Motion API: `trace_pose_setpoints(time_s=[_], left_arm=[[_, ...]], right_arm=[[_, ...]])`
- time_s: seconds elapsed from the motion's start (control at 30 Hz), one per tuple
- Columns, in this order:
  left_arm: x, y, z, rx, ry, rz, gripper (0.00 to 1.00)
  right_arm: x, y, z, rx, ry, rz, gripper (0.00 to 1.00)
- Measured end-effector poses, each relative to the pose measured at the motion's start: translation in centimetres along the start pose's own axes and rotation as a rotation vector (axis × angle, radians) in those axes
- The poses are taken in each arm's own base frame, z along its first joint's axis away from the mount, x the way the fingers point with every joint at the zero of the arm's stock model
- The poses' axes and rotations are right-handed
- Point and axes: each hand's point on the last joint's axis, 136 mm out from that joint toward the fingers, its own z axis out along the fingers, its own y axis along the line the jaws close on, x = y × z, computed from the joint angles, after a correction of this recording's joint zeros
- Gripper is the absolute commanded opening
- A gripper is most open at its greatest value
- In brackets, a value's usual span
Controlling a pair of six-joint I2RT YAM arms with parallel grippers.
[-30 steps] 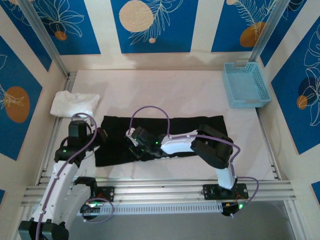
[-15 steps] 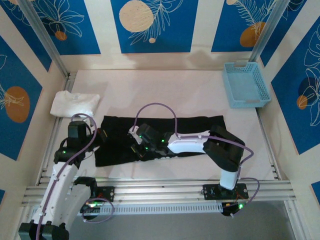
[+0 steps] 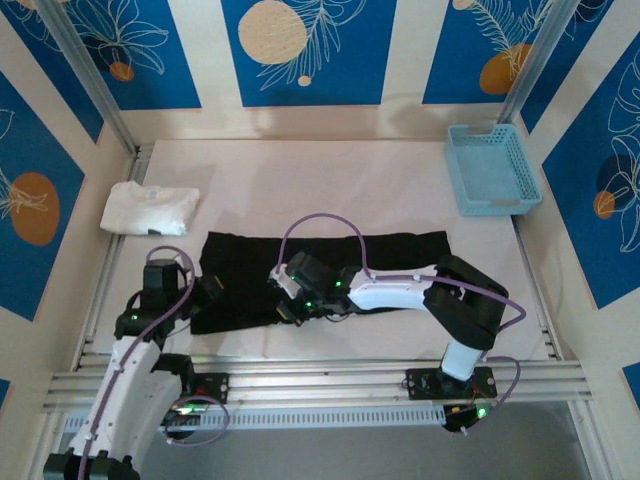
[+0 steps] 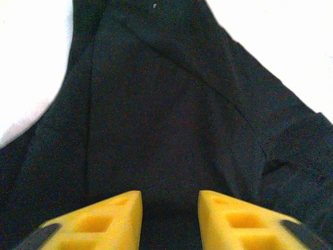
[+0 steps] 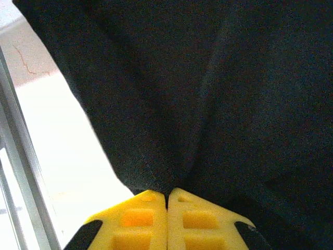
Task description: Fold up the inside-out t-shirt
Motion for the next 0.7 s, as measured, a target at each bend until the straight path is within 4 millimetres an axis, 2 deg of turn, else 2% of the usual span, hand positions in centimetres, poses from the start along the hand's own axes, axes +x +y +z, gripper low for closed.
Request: trace_pose_setpoints(time_s=[0.13, 0.2, 0.3, 0.47, 0.57, 0.7], left_arm=[[-0.7, 0.1, -0.5, -0.006, -0.049, 0.004, 0.62], [-1.1, 0.4, -0.5, -0.027, -0.071, 0.01, 0.72], [-1.9, 1.1, -0.2, -0.072, -0.102, 0.025, 0.8], [-3.6, 2.1, 1.6, -0.147, -0.124, 0.047, 0.84], [-4.1, 2.7, 3.6, -0.192, -0.093, 0.066, 0.86], [-4.0, 4.0, 6.0, -0.262, -0.018, 0.1, 0.89]], right_arm=[[0.7, -0.2, -0.6, -0.007, 0.03, -0.008, 0.32], [0.7, -0.3, -1.1, -0.016, 0.031, -0.005, 0.38], [-0.1, -0.2, -1.7, -0.041, 0.006, 0.002, 0.45], [-1.9, 0.1, -1.7, -0.086, -0.053, 0.033, 0.47], [-2.9, -0.3, -0.4, -0.089, -0.062, 0.066, 0.47], [-1.8, -1.1, 1.7, -0.082, -0.019, 0.124, 0.47]])
